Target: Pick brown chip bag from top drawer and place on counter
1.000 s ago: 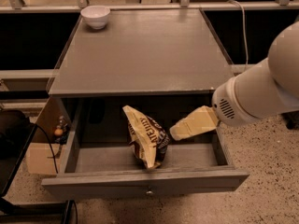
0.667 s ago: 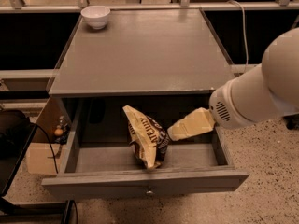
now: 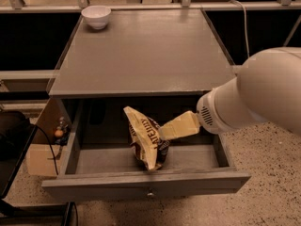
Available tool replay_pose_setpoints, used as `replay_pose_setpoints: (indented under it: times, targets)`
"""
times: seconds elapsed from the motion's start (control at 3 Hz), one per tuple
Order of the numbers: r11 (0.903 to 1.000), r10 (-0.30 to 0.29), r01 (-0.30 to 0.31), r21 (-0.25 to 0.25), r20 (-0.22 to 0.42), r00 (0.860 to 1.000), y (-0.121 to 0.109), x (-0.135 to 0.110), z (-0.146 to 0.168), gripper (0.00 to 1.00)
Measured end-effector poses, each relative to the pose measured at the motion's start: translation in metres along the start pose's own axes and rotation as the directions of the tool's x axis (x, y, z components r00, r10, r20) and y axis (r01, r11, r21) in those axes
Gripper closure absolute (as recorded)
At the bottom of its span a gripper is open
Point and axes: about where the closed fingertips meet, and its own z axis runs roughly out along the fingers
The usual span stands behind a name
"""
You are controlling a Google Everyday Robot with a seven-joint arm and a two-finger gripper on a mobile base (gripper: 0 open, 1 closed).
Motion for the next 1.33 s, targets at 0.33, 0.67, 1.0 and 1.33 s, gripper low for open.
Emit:
replay_pose_setpoints:
  times: [0.33,0.67,1.0,1.33]
  targets:
    - [0.9998,0.017,-0.017,-0.007,0.010,1.000,0.008,-0.008,0.015,0.00]
    - [0.9992,0.028,-0.028,-0.028,0.015,0.999,0.018,-0.016,0.031,0.00]
    - [0.9972,0.039,-0.039,-0.064,0.011,0.999,0.030,-0.020,0.049,0.00]
    - [0.9926,0.051,-0.051,-0.110,-0.004,0.999,0.052,-0.023,0.069,0.00]
